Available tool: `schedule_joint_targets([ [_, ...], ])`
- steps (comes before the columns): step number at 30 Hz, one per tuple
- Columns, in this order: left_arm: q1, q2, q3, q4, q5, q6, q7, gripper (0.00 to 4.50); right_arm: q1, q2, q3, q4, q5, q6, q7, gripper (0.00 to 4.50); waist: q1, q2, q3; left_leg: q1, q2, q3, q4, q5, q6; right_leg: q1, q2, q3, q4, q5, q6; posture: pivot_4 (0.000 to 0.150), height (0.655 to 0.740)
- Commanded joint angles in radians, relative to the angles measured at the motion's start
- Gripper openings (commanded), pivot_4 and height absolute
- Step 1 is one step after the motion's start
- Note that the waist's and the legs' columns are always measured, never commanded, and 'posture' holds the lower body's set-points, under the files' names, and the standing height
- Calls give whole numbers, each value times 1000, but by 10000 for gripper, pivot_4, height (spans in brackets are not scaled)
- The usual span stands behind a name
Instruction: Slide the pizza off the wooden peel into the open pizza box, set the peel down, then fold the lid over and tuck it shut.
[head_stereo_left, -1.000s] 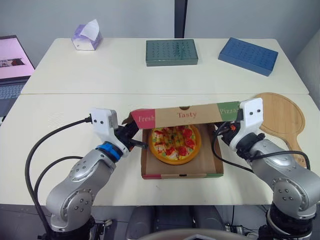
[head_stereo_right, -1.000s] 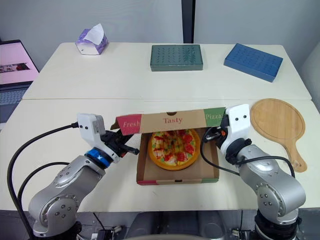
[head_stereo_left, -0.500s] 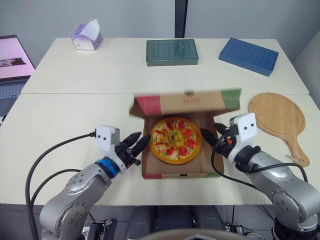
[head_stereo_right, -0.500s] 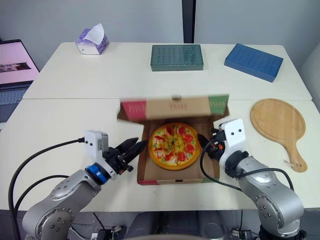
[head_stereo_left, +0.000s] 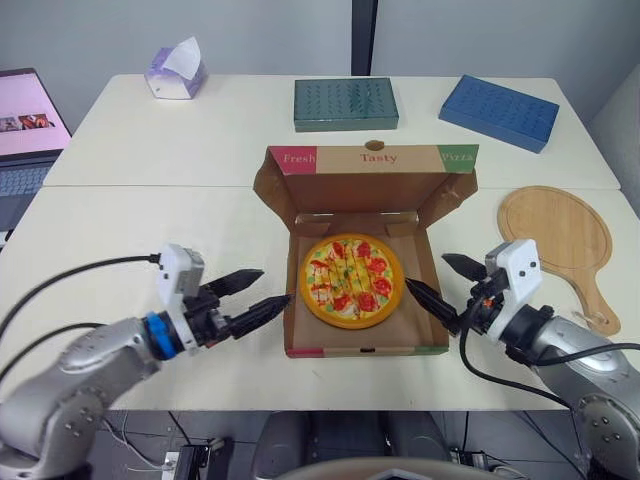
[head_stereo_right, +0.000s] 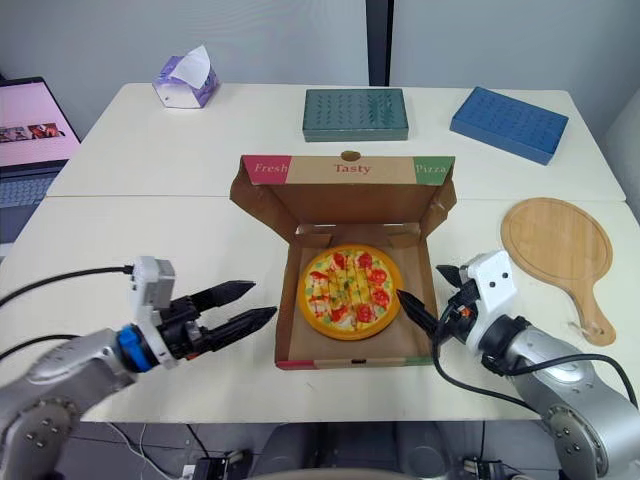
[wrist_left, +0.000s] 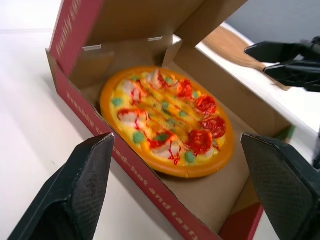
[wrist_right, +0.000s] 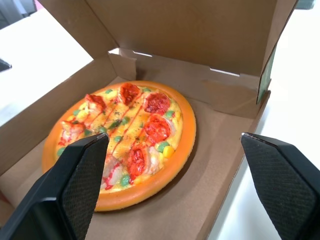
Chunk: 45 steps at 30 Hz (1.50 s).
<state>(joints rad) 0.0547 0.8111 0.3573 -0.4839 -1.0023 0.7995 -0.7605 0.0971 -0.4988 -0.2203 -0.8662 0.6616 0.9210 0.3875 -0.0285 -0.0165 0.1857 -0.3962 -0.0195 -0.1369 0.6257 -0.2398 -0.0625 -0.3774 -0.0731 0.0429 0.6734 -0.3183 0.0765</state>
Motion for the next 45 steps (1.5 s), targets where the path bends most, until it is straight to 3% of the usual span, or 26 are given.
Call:
schedule_joint_targets([
  [1,-124,79,70,153,-36,23,-80,32441,1,-23,-31,-10,20,-37,20,45000,-1,0,0,0,0,0,0,0,0,0,0,0,0,0,0,1500,7400],
  [5,-386,143,-4,345,8,36,-159,19486,-1,-49,-43,15,22,-53,30,45000,0,-2,1,-1,0,0,0,0,0,-1,0,0,0,0,0,1500,7400],
  [11,-779,95,-212,609,177,-28,-311,115,-20,-65,-33,23,31,-60,32,45000,-3,-2,2,-2,-1,0,0,0,0,-2,0,0,1,0,1,1500,7400],
  [19,-1201,-94,-450,1100,489,-283,-570,115,-21,-60,-18,4,45,-60,4,45000,-5,-4,2,-3,-1,0,2,0,0,-3,1,0,3,0,1,1500,7400],
  [26,-1316,-190,-526,1333,644,-392,-761,115,-9,-59,-24,-14,63,-60,-10,45000,-17,-4,3,-4,-1,0,2,0,0,-5,1,0,5,0,1,1500,7400],
  [31,-1306,-206,-542,1308,674,-384,-849,115,19,-79,-53,-16,87,-68,10,45000,-18,-4,3,-4,-1,0,2,0,0,-5,1,0,5,0,2,1500,7400],
  [45,-1141,-111,-616,945,536,-258,-854,115,32,-213,-127,80,79,-104,114,45000,-22,-4,3,-4,-1,0,3,0,0,-4,1,1,7,0,1,1500,7400],
])
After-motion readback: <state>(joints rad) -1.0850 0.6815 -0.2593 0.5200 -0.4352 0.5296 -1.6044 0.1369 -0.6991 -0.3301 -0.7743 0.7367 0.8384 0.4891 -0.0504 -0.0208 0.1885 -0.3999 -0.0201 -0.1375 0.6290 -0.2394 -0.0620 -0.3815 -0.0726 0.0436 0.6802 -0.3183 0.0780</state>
